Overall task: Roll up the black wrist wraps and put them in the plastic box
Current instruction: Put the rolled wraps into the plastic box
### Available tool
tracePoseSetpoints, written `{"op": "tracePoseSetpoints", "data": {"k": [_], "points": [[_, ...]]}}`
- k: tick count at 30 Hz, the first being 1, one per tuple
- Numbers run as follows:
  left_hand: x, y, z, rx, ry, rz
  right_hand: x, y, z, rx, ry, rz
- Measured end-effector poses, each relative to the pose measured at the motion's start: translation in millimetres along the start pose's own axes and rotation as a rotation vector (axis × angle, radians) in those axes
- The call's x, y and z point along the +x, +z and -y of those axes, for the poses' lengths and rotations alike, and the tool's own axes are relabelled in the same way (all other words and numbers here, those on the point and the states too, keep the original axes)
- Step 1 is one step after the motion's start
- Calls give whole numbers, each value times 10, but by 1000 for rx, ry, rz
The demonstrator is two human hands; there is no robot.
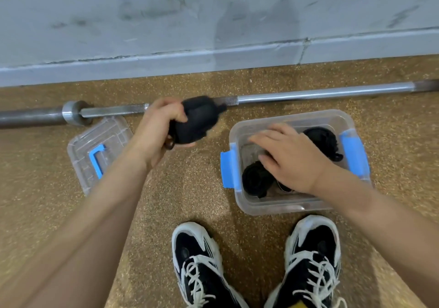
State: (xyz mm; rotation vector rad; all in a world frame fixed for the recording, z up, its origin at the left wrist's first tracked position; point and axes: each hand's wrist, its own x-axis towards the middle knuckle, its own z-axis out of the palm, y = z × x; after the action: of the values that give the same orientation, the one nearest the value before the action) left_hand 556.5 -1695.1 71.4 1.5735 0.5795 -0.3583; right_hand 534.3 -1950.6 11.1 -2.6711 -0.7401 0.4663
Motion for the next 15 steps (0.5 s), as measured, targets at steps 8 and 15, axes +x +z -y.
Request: {"op": "tracePoseSetpoints", "data": {"k": [8, 15], "points": [[-196, 900, 14, 1225, 501, 314, -103, 81, -199, -116, 60, 83], [-116, 937, 289, 1291, 634, 284, -194, 143, 41, -73, 211, 128]]}}
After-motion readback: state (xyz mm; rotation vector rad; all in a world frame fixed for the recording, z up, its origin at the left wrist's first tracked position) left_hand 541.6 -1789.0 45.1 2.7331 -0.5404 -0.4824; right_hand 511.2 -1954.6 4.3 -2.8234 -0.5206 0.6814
